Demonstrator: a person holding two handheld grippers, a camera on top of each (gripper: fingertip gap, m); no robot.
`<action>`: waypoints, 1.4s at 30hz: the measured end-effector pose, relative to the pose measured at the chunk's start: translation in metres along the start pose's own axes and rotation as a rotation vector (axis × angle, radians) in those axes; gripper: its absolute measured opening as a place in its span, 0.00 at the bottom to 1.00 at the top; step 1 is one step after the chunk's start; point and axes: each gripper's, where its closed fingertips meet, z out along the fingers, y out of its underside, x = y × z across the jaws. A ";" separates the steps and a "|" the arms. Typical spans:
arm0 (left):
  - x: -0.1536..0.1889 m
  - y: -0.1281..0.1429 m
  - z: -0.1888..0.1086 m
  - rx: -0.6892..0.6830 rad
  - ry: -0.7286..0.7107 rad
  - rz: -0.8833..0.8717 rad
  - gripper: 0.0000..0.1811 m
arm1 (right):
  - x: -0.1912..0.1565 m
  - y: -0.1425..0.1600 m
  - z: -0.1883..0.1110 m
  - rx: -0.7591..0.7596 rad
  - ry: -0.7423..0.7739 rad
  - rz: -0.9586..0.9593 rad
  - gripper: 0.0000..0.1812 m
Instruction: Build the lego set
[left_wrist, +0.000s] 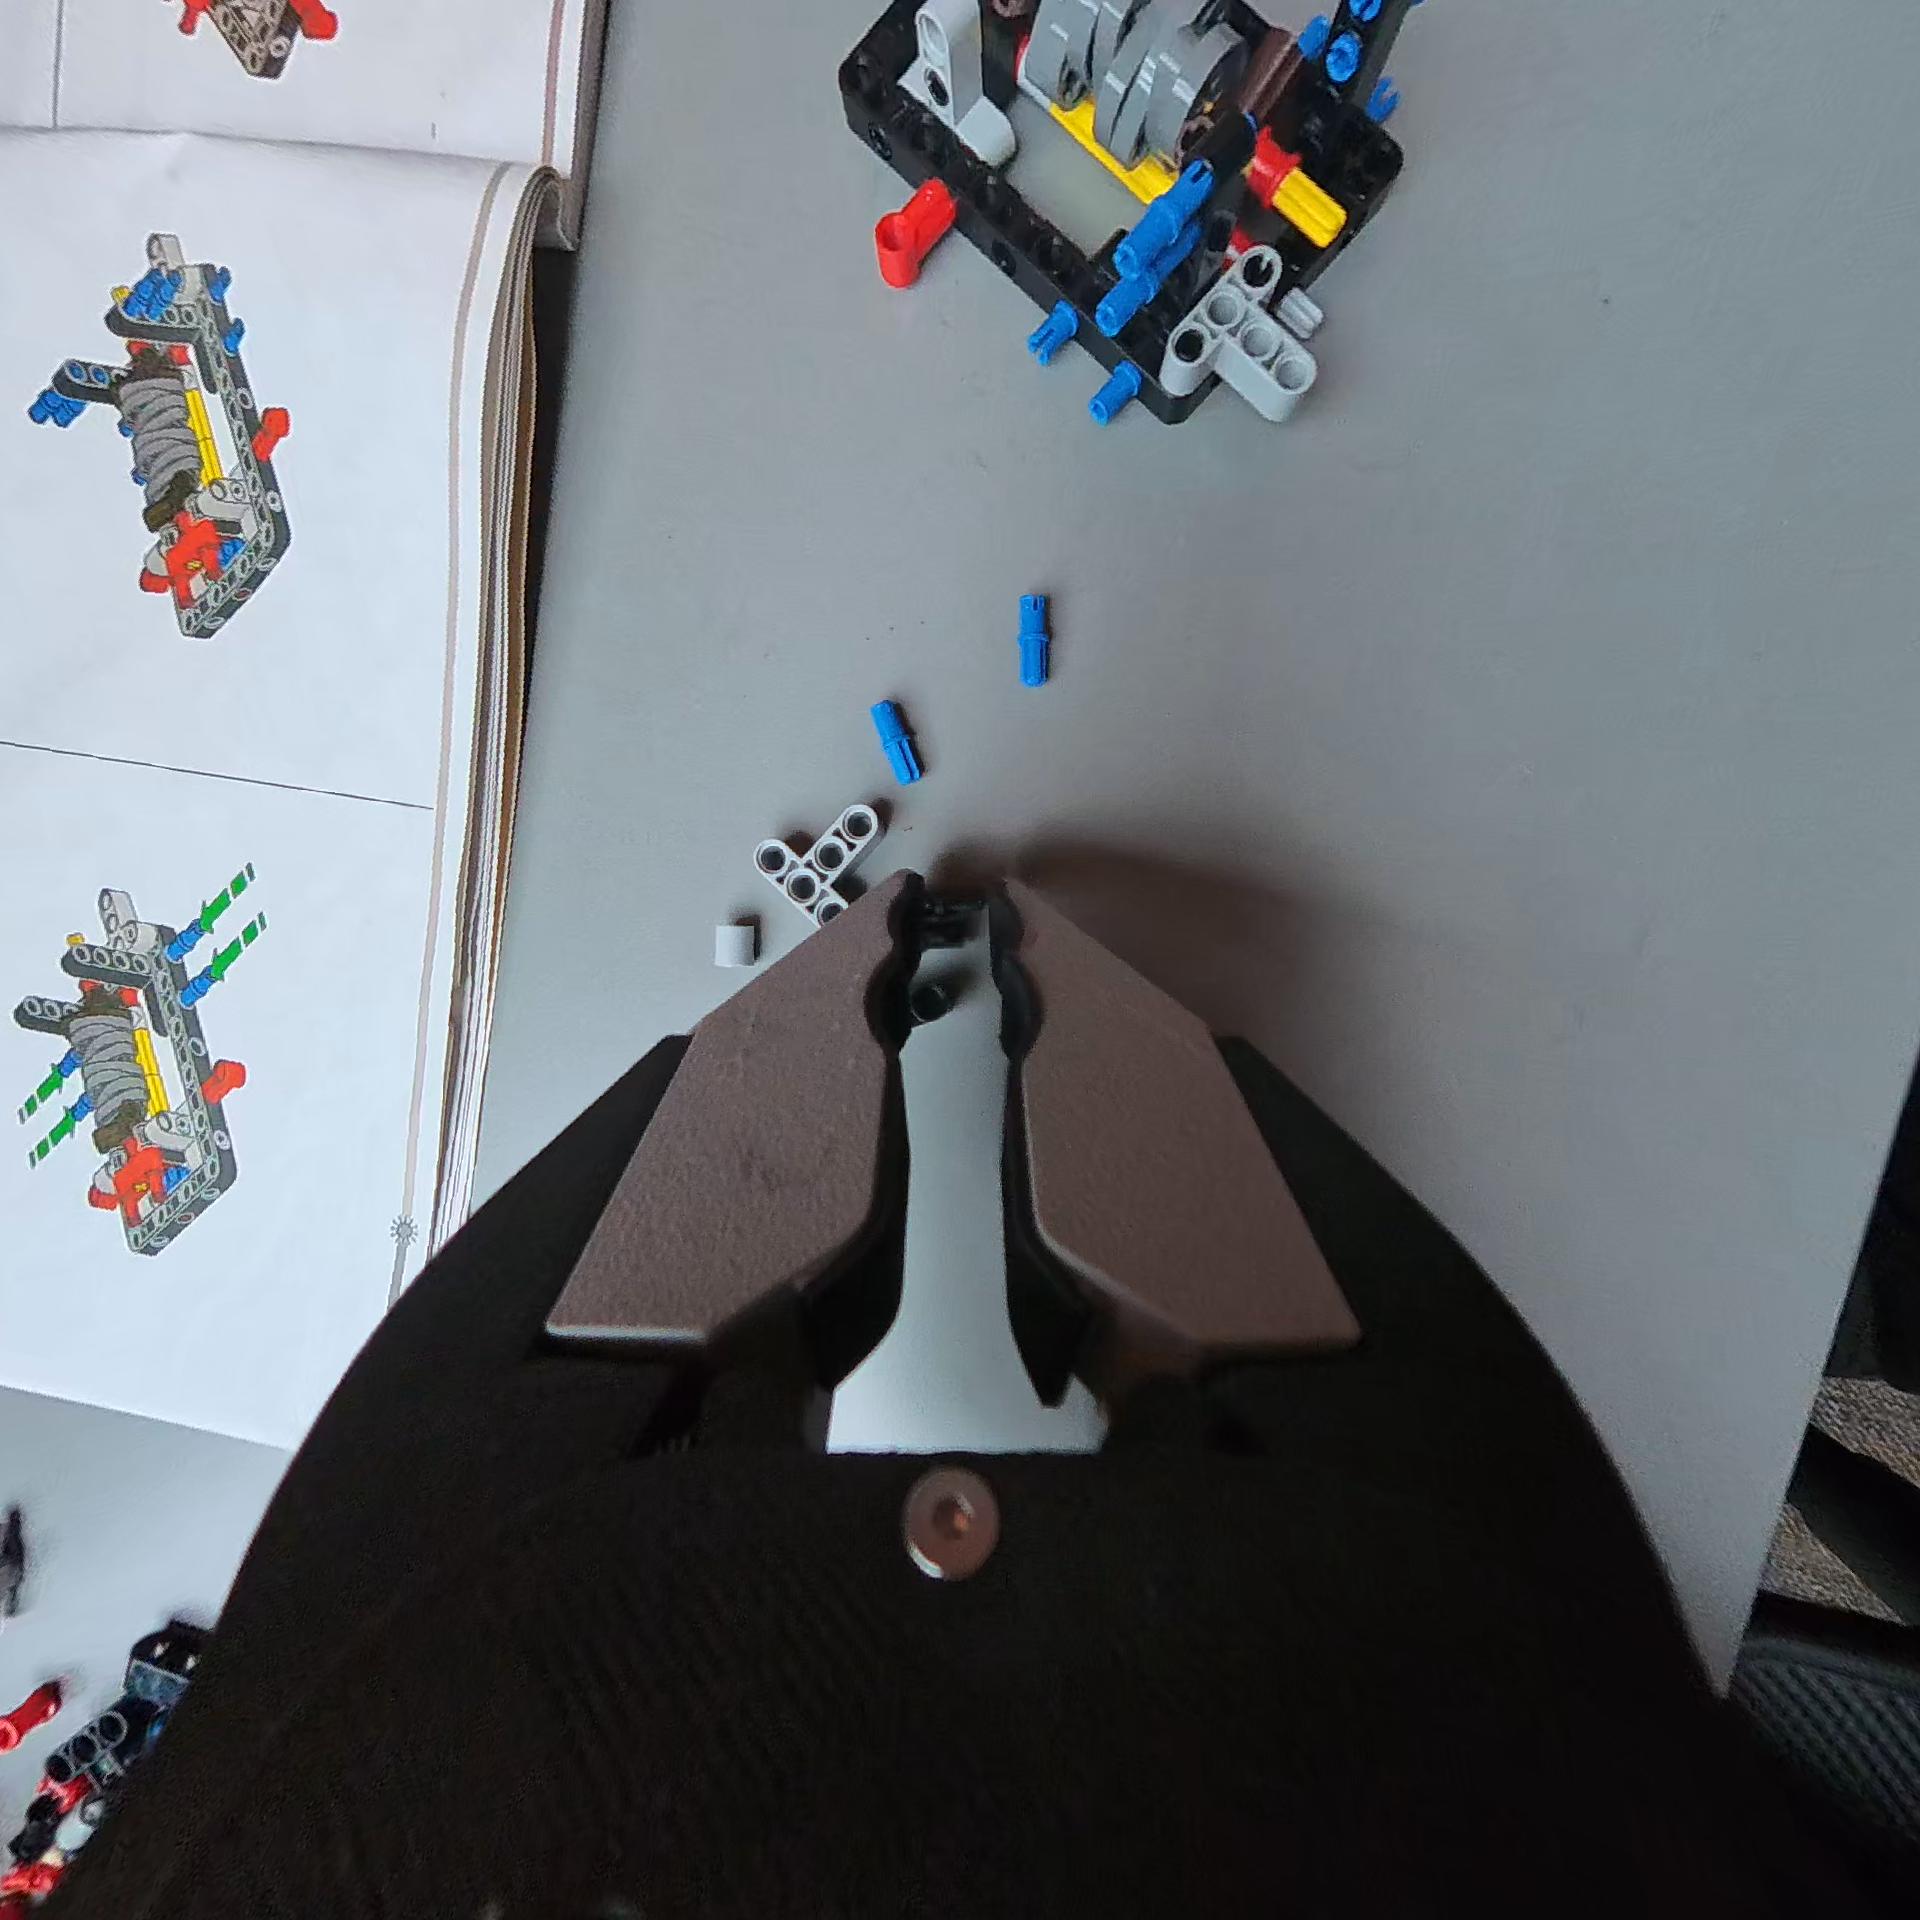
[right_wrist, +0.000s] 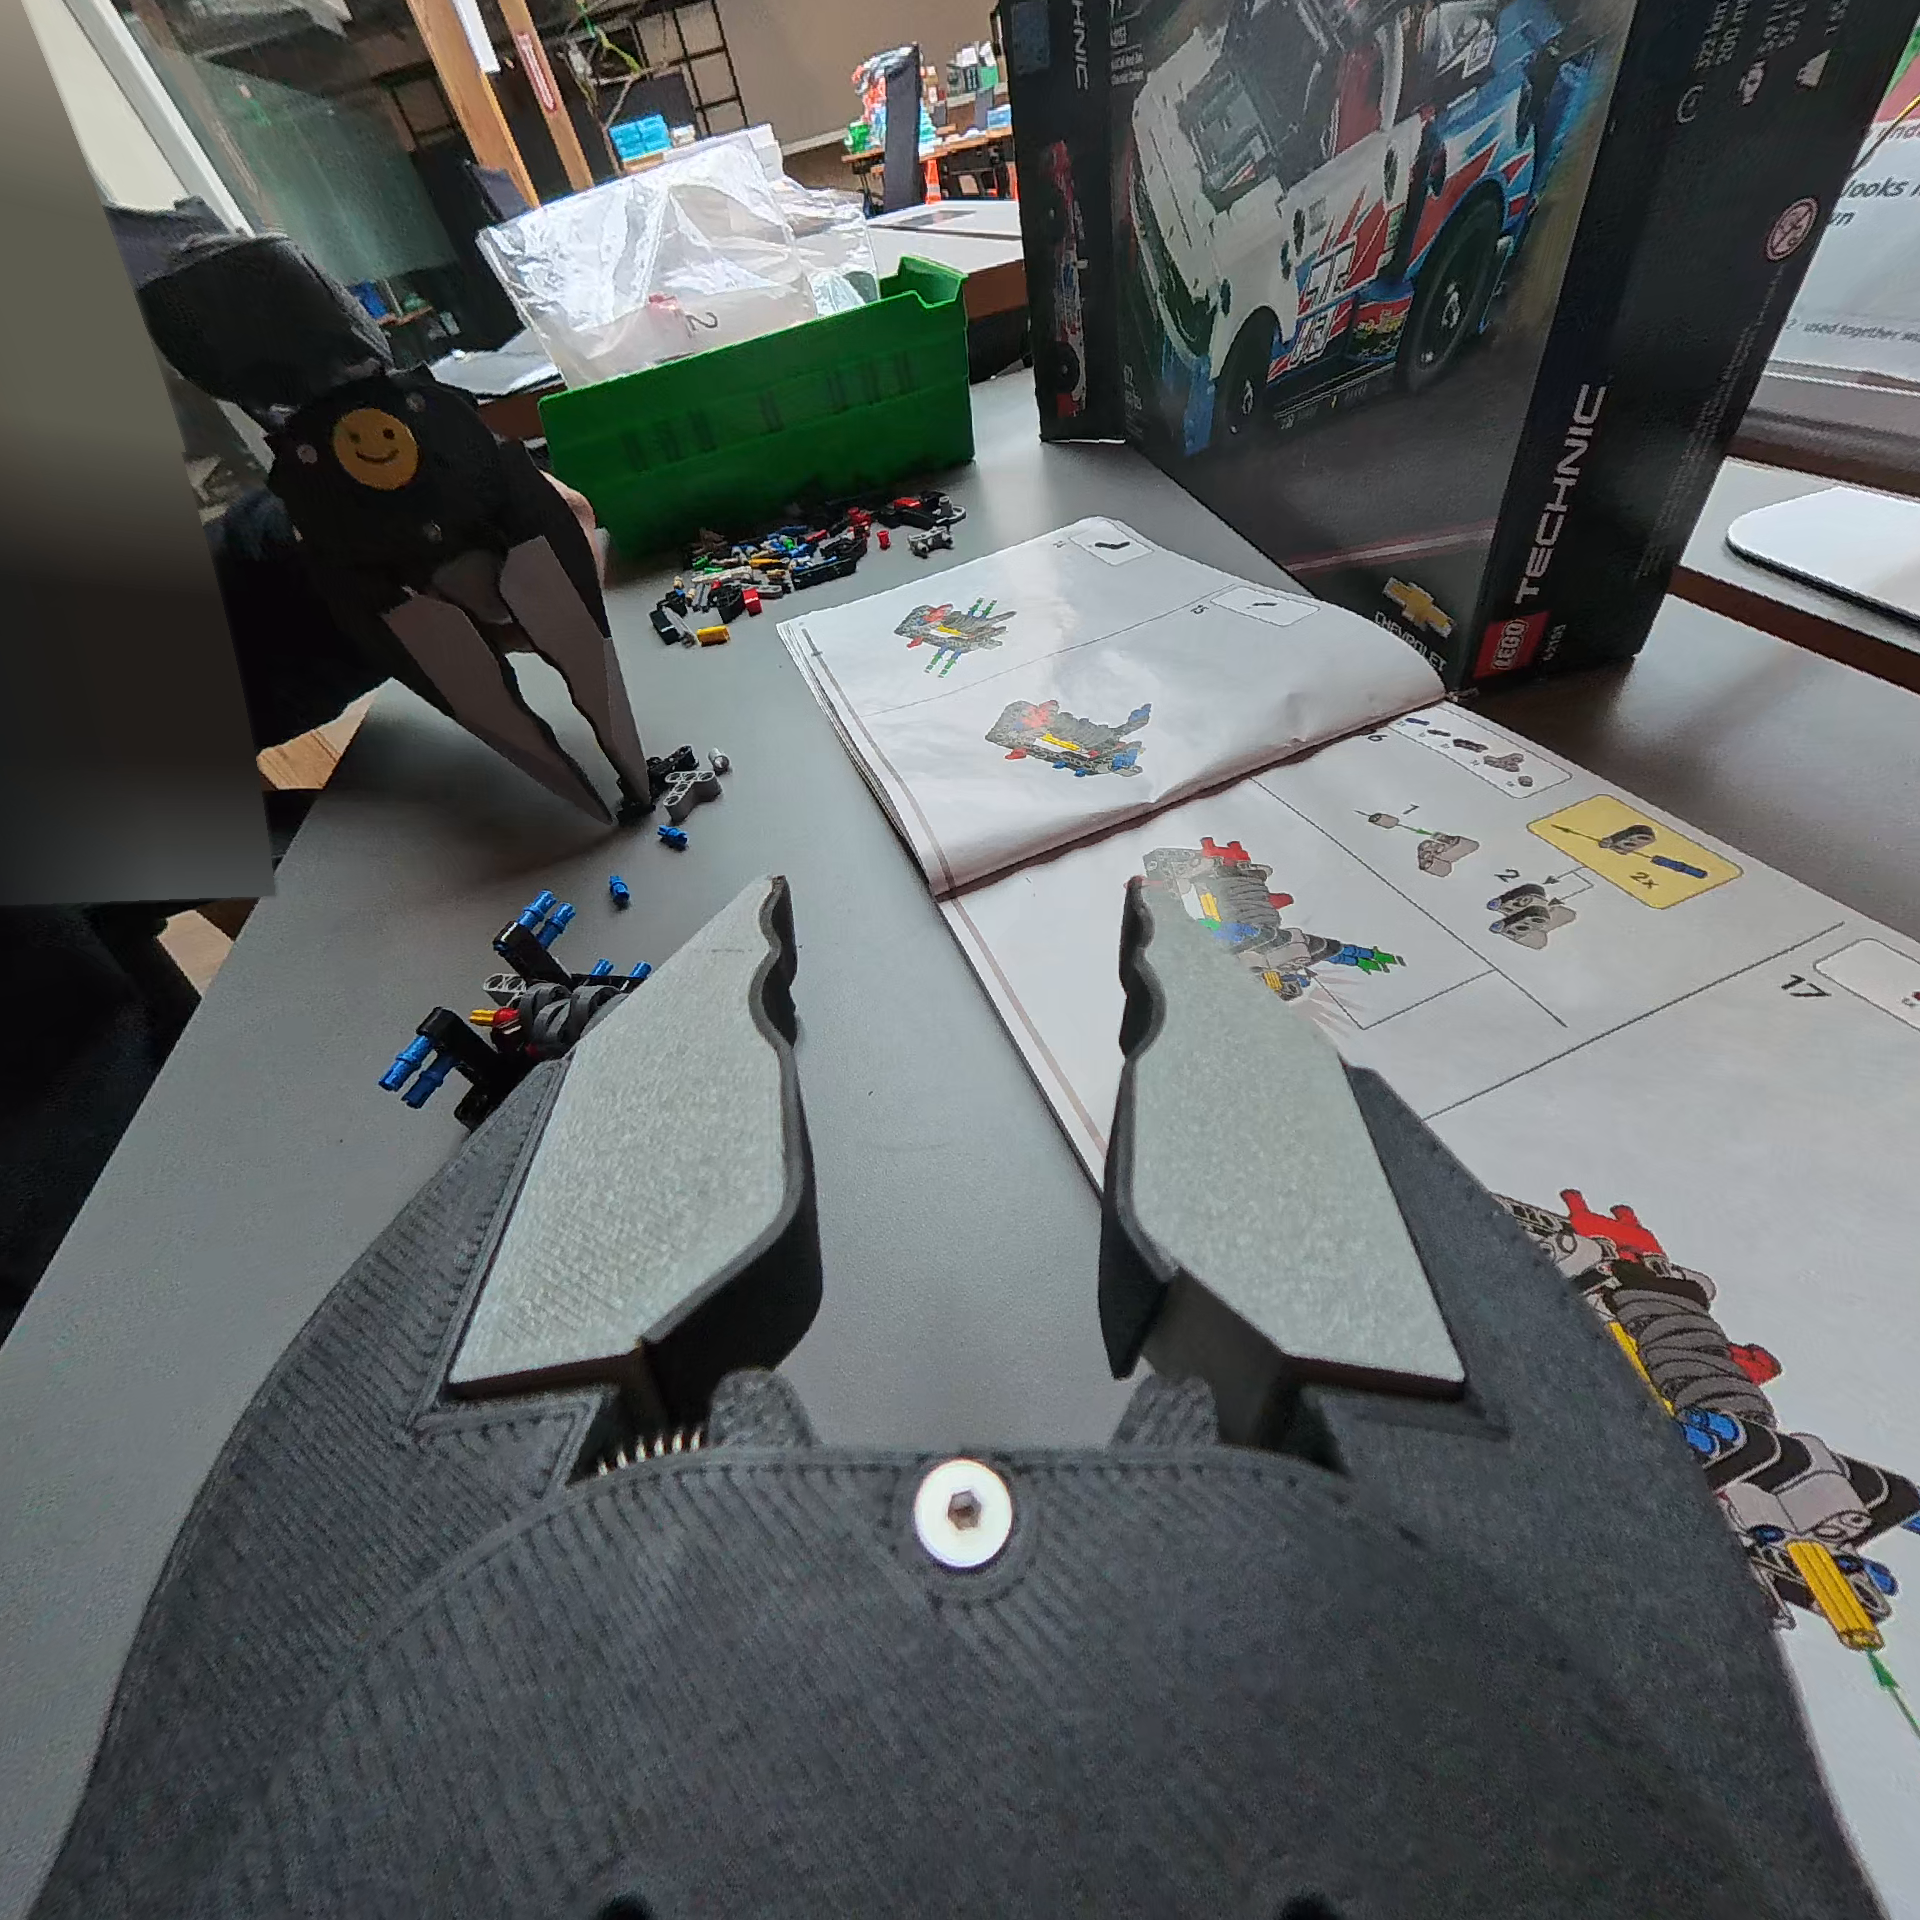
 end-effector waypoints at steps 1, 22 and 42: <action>0.000 0.001 0.001 -0.004 -0.001 0.002 0.05 | 0.000 0.000 0.000 0.000 0.000 0.000 0.33; 0.000 0.000 0.002 0.026 0.000 -0.015 0.04 | 0.000 0.000 0.000 0.000 -0.003 0.007 0.33; -0.001 -0.002 -0.006 0.046 -0.022 -0.020 0.04 | 0.000 0.000 0.000 -0.001 -0.004 0.006 0.33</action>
